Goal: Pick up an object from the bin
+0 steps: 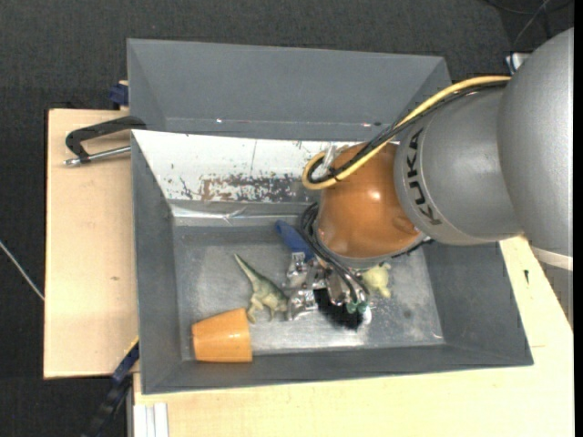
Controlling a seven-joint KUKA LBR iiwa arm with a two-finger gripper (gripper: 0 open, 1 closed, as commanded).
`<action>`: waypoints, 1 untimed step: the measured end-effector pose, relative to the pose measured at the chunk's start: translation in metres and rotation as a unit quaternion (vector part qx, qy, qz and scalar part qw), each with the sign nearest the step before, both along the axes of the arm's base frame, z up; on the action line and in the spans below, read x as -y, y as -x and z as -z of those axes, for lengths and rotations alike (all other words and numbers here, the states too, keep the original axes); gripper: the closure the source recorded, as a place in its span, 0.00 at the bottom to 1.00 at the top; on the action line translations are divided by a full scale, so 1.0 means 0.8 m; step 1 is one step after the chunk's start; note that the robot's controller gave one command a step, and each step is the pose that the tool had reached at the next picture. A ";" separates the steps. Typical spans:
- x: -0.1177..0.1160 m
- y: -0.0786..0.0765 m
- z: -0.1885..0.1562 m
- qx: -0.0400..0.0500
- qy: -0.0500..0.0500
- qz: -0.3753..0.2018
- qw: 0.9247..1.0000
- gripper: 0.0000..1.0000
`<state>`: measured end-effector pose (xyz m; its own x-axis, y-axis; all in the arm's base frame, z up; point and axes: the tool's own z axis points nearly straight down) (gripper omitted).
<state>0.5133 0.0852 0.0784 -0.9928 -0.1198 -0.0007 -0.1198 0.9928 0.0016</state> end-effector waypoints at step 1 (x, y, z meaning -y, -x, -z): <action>0.006 -0.007 -0.160 0.007 0.000 -0.012 1.000 1.00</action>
Offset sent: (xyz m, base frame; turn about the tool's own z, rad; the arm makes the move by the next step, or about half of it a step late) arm 0.0030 -0.0061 0.1229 -0.0238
